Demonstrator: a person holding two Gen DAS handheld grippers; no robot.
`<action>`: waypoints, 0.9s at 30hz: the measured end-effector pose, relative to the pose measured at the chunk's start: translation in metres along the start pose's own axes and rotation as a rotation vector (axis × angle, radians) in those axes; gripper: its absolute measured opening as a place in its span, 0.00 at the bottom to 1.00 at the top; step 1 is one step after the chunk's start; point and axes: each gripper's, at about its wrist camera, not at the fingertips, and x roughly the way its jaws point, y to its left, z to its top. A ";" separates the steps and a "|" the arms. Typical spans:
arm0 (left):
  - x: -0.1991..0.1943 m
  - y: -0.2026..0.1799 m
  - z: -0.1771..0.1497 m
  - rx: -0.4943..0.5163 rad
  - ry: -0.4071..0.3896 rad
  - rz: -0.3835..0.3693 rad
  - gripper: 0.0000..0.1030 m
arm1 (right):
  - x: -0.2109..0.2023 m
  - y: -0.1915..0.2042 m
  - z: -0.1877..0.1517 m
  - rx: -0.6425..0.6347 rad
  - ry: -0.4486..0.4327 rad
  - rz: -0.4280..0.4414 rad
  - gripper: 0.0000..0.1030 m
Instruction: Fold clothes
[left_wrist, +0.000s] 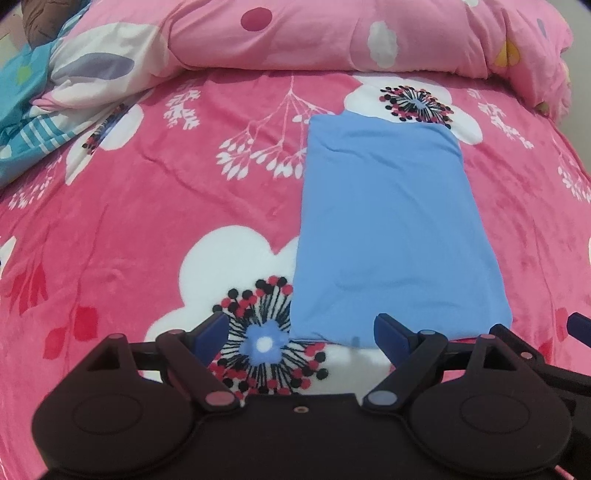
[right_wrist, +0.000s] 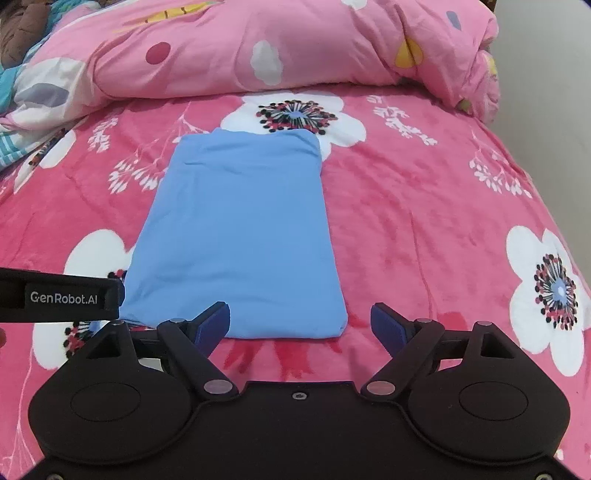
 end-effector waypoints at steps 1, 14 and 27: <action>0.000 0.000 0.000 0.001 -0.001 0.000 0.82 | 0.000 -0.001 0.000 0.001 0.000 -0.001 0.82; 0.003 -0.001 0.002 -0.009 -0.001 0.009 0.82 | 0.005 -0.004 0.004 -0.005 0.002 0.001 0.82; 0.003 -0.005 0.003 -0.028 -0.007 0.024 0.82 | 0.006 -0.003 0.007 -0.008 -0.001 0.002 0.83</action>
